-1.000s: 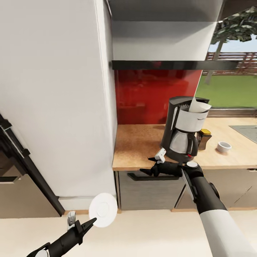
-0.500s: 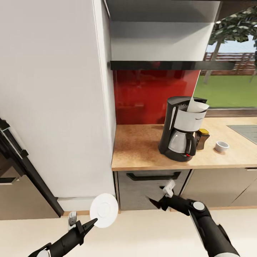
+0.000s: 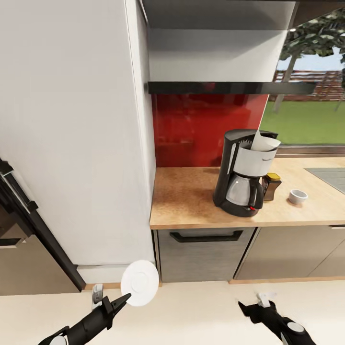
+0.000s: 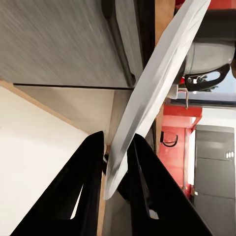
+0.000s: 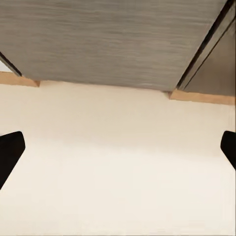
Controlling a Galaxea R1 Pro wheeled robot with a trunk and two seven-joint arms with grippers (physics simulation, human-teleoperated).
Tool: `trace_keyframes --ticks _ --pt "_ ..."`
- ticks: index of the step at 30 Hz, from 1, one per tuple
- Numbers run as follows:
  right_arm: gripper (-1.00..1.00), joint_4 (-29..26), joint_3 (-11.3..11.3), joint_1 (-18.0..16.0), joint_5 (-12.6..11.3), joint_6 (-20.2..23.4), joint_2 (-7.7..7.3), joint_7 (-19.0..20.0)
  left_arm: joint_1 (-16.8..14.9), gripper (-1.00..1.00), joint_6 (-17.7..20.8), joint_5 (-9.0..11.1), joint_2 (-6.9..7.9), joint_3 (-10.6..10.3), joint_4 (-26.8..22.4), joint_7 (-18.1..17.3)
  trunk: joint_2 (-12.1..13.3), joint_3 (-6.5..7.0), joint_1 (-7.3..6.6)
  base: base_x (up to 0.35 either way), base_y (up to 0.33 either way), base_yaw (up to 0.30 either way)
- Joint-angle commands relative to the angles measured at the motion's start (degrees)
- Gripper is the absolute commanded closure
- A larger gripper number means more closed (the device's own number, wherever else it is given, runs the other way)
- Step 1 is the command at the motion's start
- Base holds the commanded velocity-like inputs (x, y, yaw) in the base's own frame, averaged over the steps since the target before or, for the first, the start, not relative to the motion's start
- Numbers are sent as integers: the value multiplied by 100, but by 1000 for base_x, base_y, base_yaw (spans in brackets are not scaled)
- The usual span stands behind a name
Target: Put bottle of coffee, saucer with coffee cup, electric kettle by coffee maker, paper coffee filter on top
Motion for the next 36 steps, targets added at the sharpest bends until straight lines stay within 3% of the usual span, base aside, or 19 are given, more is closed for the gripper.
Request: trace_keyframes --ticks 1,5,8,11,14,19,30,36 --pt "-100 127 -69 -7 53 -32 -14 -254 -3 100 21 4 -4 7 -1 72 -7 -8 1 0 0 0" --pt "-100 415 -347 -4 31 -27 -37 -1308 -10 100 11 50 -33 -1 -2 469 -7 -8 1 0 0 0" --pt "-100 536 -668 -5 27 -13 -42 -1611 -53 100 1 73 -101 -4 -5 663 -7 -8 1 0 0 0" --pt "-100 583 -908 -5 26 -4 -44 -1680 -176 100 -3 69 -212 -4 -7 738 -7 -8 1 0 0 0" --pt "-100 600 -999 -4 19 -1 -45 -1704 -280 100 -4 59 -295 -10 -7 794 -7 -8 1 0 0 0" --pt "-100 611 -1005 -5 35 -11 15 -1718 -326 100 7 66 -278 -1 -7 1176 -7 -8 1 0 0 0" --pt "-100 648 -1004 -3 75 -8 51 -1721 -286 100 2 68 -258 13 -7 1233 -7 -8 1 8 -1 0" --pt "-100 954 -999 -2 77 -14 59 -1721 -291 100 -5 66 -261 8 -7 1239 -7 -8 1 190 -108 0"
